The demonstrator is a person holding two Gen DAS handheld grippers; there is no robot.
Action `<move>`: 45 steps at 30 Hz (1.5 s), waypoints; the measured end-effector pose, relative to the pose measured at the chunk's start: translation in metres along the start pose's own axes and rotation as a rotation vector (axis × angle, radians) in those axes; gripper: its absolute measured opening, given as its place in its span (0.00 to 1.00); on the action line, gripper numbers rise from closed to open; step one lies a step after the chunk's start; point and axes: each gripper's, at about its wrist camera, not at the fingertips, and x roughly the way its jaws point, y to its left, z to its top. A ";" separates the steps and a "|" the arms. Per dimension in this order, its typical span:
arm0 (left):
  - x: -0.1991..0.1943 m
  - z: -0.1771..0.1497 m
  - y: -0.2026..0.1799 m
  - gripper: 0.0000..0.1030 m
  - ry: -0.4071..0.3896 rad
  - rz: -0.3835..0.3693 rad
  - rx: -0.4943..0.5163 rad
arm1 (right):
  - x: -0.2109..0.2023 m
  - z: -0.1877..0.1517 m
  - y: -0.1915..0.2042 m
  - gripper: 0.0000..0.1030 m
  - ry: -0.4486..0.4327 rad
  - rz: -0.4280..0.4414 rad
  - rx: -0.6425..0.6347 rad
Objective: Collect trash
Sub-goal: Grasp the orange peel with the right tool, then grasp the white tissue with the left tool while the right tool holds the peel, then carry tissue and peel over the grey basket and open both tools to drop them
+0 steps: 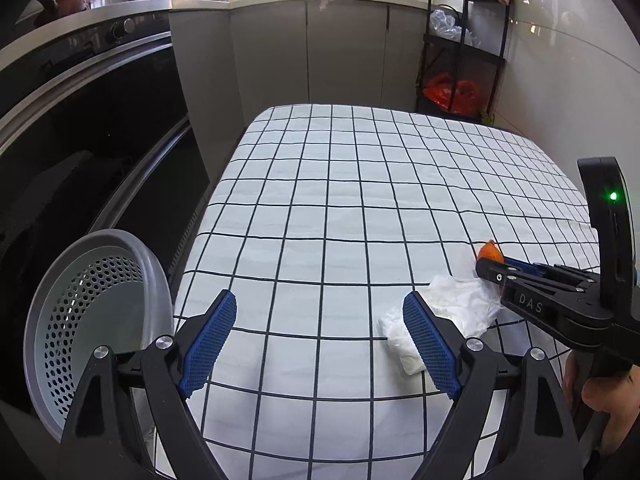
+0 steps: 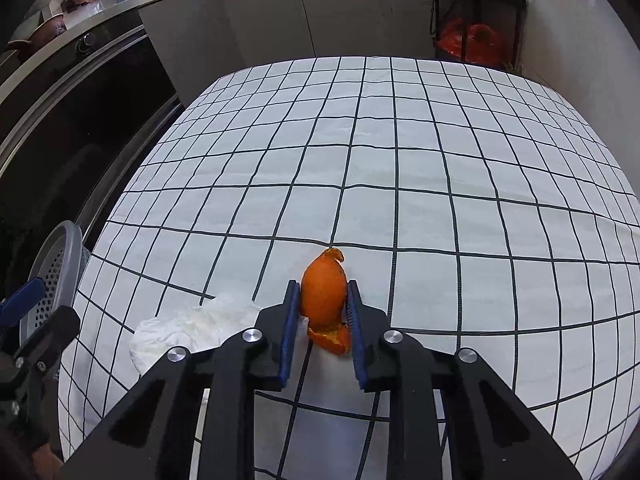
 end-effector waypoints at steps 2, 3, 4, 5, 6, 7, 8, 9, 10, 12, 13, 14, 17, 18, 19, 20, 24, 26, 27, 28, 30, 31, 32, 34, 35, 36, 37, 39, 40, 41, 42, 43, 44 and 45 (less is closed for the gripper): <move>0.000 -0.002 -0.006 0.81 0.003 -0.008 0.019 | -0.003 0.001 -0.002 0.20 -0.007 0.010 0.006; 0.000 -0.004 -0.009 0.81 0.003 -0.012 0.029 | -0.006 0.001 -0.005 0.20 -0.008 0.025 0.017; 0.000 -0.005 -0.011 0.81 0.003 -0.013 0.037 | -0.008 0.002 -0.009 0.20 -0.007 0.044 0.032; -0.001 -0.006 -0.013 0.81 0.003 -0.013 0.042 | -0.010 0.003 -0.012 0.20 -0.008 0.057 0.044; -0.001 -0.007 -0.014 0.81 0.003 -0.015 0.046 | -0.012 0.003 -0.015 0.20 -0.011 0.067 0.056; -0.001 -0.008 -0.016 0.81 0.004 -0.017 0.048 | -0.015 0.004 -0.020 0.20 -0.013 0.081 0.069; -0.001 -0.008 -0.017 0.81 0.005 -0.017 0.049 | -0.017 0.004 -0.023 0.20 -0.009 0.099 0.083; 0.000 -0.008 -0.018 0.81 0.006 -0.017 0.050 | -0.018 0.004 -0.028 0.20 -0.006 0.112 0.095; 0.000 -0.008 -0.019 0.81 0.006 -0.018 0.052 | -0.019 0.005 -0.033 0.20 -0.007 0.114 0.103; 0.001 -0.009 -0.023 0.82 0.007 -0.020 0.056 | -0.024 0.004 -0.039 0.20 -0.016 0.097 0.102; 0.002 -0.009 -0.025 0.82 0.009 -0.023 0.058 | -0.026 0.003 -0.042 0.19 -0.021 0.092 0.101; 0.002 -0.010 -0.027 0.82 0.011 -0.027 0.060 | -0.029 0.003 -0.045 0.19 -0.024 0.089 0.103; 0.004 -0.012 -0.037 0.83 0.016 -0.051 0.074 | -0.037 -0.002 -0.053 0.19 -0.035 0.077 0.112; 0.005 -0.013 -0.042 0.84 0.019 -0.064 0.084 | -0.040 -0.004 -0.056 0.19 -0.038 0.075 0.118; 0.006 -0.014 -0.047 0.85 0.022 -0.077 0.095 | -0.043 -0.006 -0.060 0.19 -0.041 0.072 0.122; 0.007 -0.015 -0.053 0.86 0.026 -0.094 0.109 | -0.046 -0.006 -0.063 0.18 -0.046 0.068 0.126; 0.016 -0.016 -0.069 0.91 0.039 -0.111 0.130 | -0.055 -0.008 -0.073 0.18 -0.061 0.058 0.146; 0.025 -0.015 -0.071 0.91 0.063 -0.115 0.120 | -0.058 -0.008 -0.080 0.18 -0.063 0.061 0.157; 0.030 -0.015 -0.072 0.91 0.076 -0.117 0.114 | -0.058 -0.008 -0.080 0.18 -0.064 0.061 0.159; 0.035 -0.016 -0.073 0.91 0.088 -0.118 0.108 | -0.059 -0.008 -0.081 0.18 -0.065 0.062 0.159; 0.043 -0.016 -0.075 0.91 0.107 -0.112 0.099 | -0.061 -0.009 -0.080 0.18 -0.066 0.064 0.154; 0.046 -0.017 -0.074 0.91 0.112 -0.111 0.097 | -0.062 -0.009 -0.080 0.18 -0.067 0.065 0.151; 0.048 -0.017 -0.074 0.90 0.116 -0.109 0.095 | -0.063 -0.009 -0.079 0.18 -0.069 0.065 0.148; 0.051 -0.018 -0.074 0.80 0.122 -0.103 0.092 | -0.065 -0.009 -0.079 0.18 -0.073 0.064 0.145; 0.053 -0.018 -0.074 0.75 0.132 -0.106 0.089 | -0.066 -0.009 -0.080 0.18 -0.075 0.067 0.147; 0.055 -0.019 -0.074 0.66 0.141 -0.110 0.085 | -0.066 -0.009 -0.080 0.18 -0.076 0.068 0.149; 0.057 -0.020 -0.073 0.63 0.150 -0.119 0.076 | -0.067 -0.009 -0.080 0.18 -0.076 0.068 0.149; 0.056 -0.020 -0.071 0.52 0.144 -0.122 0.072 | -0.067 -0.010 -0.080 0.18 -0.076 0.067 0.148; 0.054 -0.020 -0.071 0.42 0.144 -0.125 0.075 | -0.067 -0.010 -0.080 0.18 -0.075 0.068 0.147; 0.052 -0.021 -0.072 0.37 0.145 -0.131 0.075 | -0.068 -0.011 -0.079 0.18 -0.075 0.067 0.146; 0.050 -0.021 -0.072 0.30 0.145 -0.134 0.076 | -0.068 -0.011 -0.078 0.18 -0.075 0.067 0.144; 0.048 -0.021 -0.071 0.25 0.145 -0.137 0.077 | -0.068 -0.011 -0.077 0.18 -0.075 0.066 0.142; 0.046 -0.021 -0.069 0.24 0.142 -0.134 0.078 | -0.068 -0.012 -0.076 0.18 -0.074 0.067 0.141; 0.043 -0.021 -0.067 0.22 0.135 -0.128 0.080 | -0.068 -0.012 -0.074 0.18 -0.075 0.069 0.138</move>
